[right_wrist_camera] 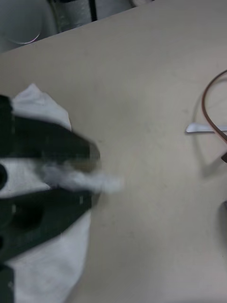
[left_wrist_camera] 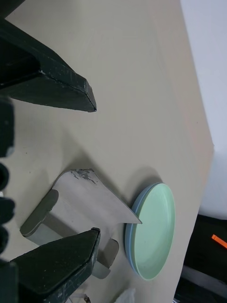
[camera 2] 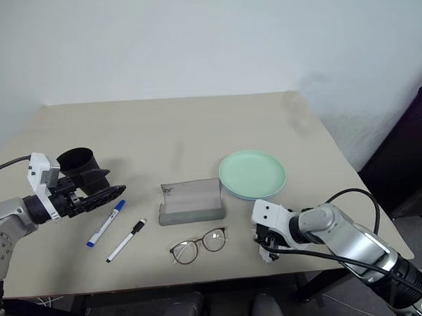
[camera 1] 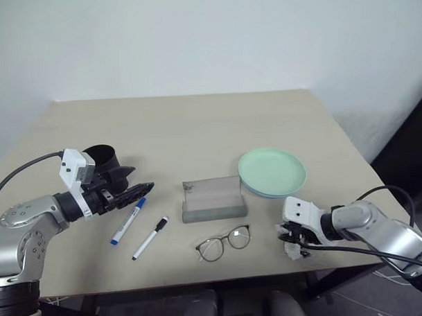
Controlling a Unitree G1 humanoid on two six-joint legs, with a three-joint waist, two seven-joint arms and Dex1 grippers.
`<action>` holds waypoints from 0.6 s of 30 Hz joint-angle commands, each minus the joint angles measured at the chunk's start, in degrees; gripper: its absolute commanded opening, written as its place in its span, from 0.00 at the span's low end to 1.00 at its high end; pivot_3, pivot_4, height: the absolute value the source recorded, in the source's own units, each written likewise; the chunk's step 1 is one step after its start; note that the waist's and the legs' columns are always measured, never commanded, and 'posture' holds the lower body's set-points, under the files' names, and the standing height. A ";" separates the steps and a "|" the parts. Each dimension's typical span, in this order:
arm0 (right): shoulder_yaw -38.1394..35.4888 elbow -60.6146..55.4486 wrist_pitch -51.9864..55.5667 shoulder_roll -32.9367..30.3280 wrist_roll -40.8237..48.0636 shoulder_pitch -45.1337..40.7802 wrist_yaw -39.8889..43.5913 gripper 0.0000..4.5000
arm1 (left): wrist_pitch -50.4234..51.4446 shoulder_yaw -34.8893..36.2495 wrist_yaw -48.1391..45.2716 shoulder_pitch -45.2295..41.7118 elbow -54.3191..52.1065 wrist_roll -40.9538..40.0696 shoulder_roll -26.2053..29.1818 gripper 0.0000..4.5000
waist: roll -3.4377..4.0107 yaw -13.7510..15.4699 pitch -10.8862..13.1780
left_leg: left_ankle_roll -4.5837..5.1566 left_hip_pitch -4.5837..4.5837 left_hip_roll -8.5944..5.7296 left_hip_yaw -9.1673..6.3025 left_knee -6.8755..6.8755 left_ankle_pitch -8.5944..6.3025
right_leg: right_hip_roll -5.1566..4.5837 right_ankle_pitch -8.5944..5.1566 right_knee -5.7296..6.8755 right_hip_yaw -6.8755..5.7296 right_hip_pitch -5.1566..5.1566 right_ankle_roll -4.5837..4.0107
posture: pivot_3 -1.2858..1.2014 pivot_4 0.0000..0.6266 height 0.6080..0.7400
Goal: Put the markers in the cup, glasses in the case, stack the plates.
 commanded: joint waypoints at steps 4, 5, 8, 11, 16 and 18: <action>-2.09 -0.55 -2.93 -1.50 -0.26 -1.16 3.77 0.00 | -0.44 1.11 0.11 -0.99 -1.52 -0.27 0.93 0.93 | 0.00 -0.01 0.00 | 0.00 0.00 0.01 0.00 0.00 0.00 | 0.00 0.00 0.00 0.00 -0.01 0.00 | 0.52 0.00 0.72; -2.93 -0.63 -3.08 -1.51 0.73 -1.81 4.99 0.00 | -0.48 1.10 0.09 -1.02 -1.50 -0.27 0.92 0.93 | 0.00 -0.02 0.00 | 0.00 0.00 0.02 0.00 0.00 0.00 | 0.00 0.00 0.00 0.00 0.00 0.00 | 0.52 0.00 0.72; -5.99 -0.26 -2.43 -0.40 3.92 -4.11 7.58 0.00 | -0.55 1.08 0.06 -1.06 -1.43 -0.26 0.89 0.93 | 0.00 -0.02 0.00 | 0.00 0.00 0.03 -0.01 0.01 0.00 | 0.00 0.00 -0.01 -0.01 0.01 0.00 | 0.52 0.00 0.72; -10.42 2.67 -1.30 2.16 8.56 -9.02 9.87 0.00 | -0.71 0.93 0.02 -1.18 -1.29 -0.14 0.81 0.93 | 0.00 -0.07 0.00 | 0.00 0.00 0.06 -0.01 0.01 0.00 | 0.01 0.00 -0.01 -0.01 0.00 0.01 | 0.52 0.00 0.72; -13.97 17.20 -5.24 9.25 7.52 -21.00 7.14 0.00 | -1.19 0.54 0.04 -1.48 -1.03 0.17 0.54 0.93 | -0.01 -0.30 0.00 | 0.00 0.01 -0.04 -0.03 0.00 0.00 | 0.03 0.08 0.00 -0.03 0.00 0.10 | 0.52 0.00 0.72; -13.56 23.68 -7.95 11.38 4.78 -24.09 4.99 0.00 | -1.25 0.52 0.09 -1.57 -1.06 0.19 0.44 0.93 | -0.02 -0.25 -0.01 | 0.00 0.01 -0.22 -0.03 0.00 0.00 | 0.05 0.20 0.00 -0.03 0.01 -0.07 | 0.52 0.00 0.72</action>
